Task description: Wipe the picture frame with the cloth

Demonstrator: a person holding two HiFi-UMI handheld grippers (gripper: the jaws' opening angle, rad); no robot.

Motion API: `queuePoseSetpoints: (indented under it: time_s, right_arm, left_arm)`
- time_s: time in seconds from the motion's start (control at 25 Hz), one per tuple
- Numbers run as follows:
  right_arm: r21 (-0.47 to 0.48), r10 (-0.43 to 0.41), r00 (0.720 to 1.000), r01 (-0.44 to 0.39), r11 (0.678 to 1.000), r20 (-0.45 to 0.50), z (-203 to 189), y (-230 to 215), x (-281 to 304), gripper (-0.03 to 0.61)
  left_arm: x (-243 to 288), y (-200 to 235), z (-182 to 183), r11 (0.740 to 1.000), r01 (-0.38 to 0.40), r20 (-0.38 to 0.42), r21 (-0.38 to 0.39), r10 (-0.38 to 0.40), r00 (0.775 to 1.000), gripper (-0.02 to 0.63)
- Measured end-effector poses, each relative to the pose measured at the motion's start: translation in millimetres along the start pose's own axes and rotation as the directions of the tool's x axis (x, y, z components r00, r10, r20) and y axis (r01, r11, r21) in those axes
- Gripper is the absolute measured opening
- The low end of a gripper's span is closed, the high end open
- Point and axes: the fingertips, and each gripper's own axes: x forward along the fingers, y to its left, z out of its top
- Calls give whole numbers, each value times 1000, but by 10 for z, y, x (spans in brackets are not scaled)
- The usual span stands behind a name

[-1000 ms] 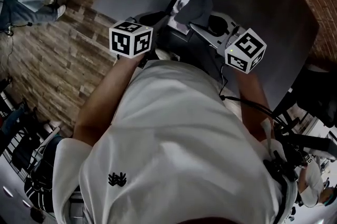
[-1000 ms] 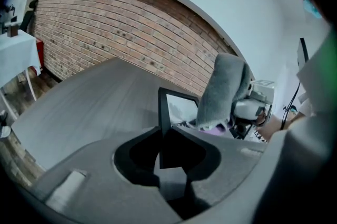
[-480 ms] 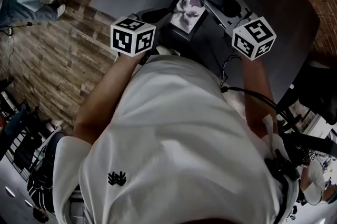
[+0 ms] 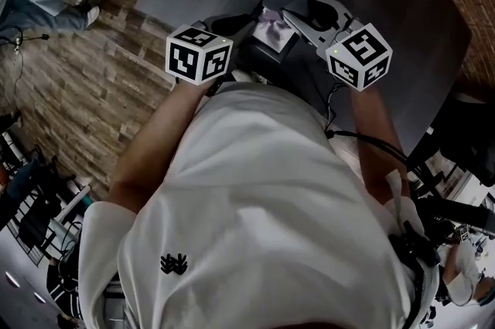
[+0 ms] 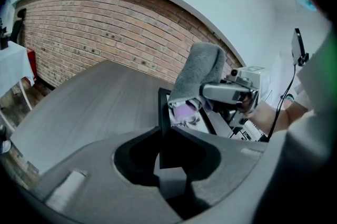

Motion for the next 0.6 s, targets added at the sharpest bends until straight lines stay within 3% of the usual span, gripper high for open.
queuePoseSetpoints:
  time_s: [0.16, 0.4, 0.6]
  right_arm:
    - [6, -43, 998, 43, 999, 34, 144, -158, -42, 140]
    - [-60, 90, 996, -89, 994, 9, 194, 248, 191, 140]
    - [-67, -22, 1000, 22, 998, -7, 182, -66, 207, 140]
  left_arm:
    - [-6, 14, -22, 1000, 9, -7, 3, -9, 1000, 75]
    - [-9, -32, -30, 1000, 19, -14, 11, -19, 1000, 75]
    - [-8, -79, -50, 999, 37, -29, 40, -36, 999, 75]
